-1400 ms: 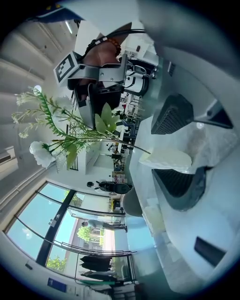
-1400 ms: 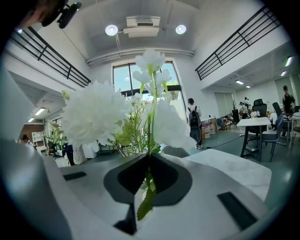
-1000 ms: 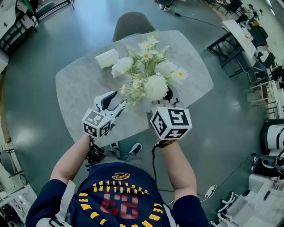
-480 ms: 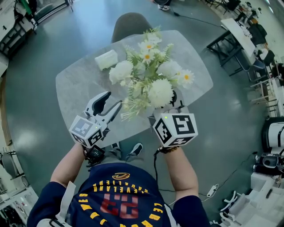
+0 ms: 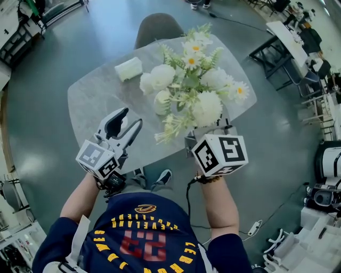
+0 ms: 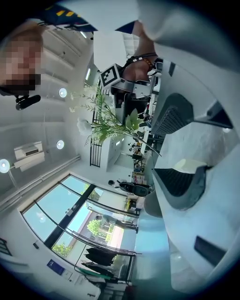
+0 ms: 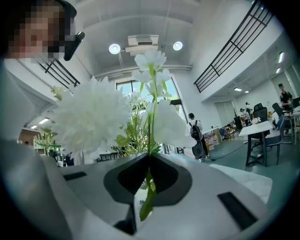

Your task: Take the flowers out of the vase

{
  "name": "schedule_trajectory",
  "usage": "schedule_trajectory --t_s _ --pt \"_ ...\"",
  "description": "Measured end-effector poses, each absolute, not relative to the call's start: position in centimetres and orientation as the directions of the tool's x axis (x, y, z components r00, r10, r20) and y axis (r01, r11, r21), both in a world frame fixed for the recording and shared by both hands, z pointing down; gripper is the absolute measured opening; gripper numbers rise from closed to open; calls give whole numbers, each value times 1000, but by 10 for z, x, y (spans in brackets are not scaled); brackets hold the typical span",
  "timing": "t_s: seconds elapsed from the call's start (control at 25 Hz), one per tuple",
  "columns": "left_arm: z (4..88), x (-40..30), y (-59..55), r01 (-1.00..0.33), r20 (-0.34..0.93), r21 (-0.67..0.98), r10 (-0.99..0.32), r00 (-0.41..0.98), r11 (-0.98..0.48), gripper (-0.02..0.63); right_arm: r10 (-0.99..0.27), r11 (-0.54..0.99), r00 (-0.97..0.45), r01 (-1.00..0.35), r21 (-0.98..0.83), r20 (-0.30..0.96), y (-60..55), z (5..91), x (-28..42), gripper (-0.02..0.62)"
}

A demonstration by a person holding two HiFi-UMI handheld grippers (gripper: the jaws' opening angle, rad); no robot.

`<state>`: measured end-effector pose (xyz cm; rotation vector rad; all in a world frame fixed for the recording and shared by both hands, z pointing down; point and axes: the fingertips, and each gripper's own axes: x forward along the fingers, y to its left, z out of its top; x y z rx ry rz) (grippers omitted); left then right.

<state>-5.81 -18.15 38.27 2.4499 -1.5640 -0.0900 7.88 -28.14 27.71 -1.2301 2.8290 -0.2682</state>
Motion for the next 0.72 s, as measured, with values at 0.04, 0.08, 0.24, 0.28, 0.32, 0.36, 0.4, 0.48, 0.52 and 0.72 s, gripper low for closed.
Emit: schedule_trajectory --t_s 0.04,0.08,0.24,0.28,0.32,0.36,0.4,0.48,0.52,0.72 --pt "380 -59 -180 -887 71 230 -902 425 -400 225 -729 669 -684 -721 -181 28 -281 276 80 23" --pt "377 -59 -179 -887 70 233 -903 424 -399 226 -729 669 -684 -721 -183 28 -280 275 81 23" --pt "366 -57 -181 -887 60 236 -905 421 -396 225 -731 665 -681 -723 -185 34 -282 268 88 23" --pt "365 -57 -182 -887 57 236 -906 420 -396 226 -732 664 -681 -724 -187 37 -283 268 88 23" --pt "366 -58 -181 -888 56 236 -906 419 -396 226 -731 664 -681 -723 -190 40 -282 269 88 23" --pt "367 -59 -181 -888 57 237 -906 419 -395 225 -730 664 -682 -722 -194 43 -281 272 88 23" --pt "370 -59 -180 -887 57 238 -906 419 -395 225 -728 664 -683 -721 -198 47 -280 276 88 23" --pt "374 -59 -175 -888 61 242 -907 416 -391 225 -726 662 -685 -720 -207 58 -276 285 88 23" --pt "375 -59 -173 -889 65 245 -908 414 -388 225 -726 661 -685 -720 -212 65 -275 289 88 23" --pt "373 -56 -178 -890 75 248 -909 410 -382 225 -727 652 -682 -721 -234 76 -282 292 95 23"
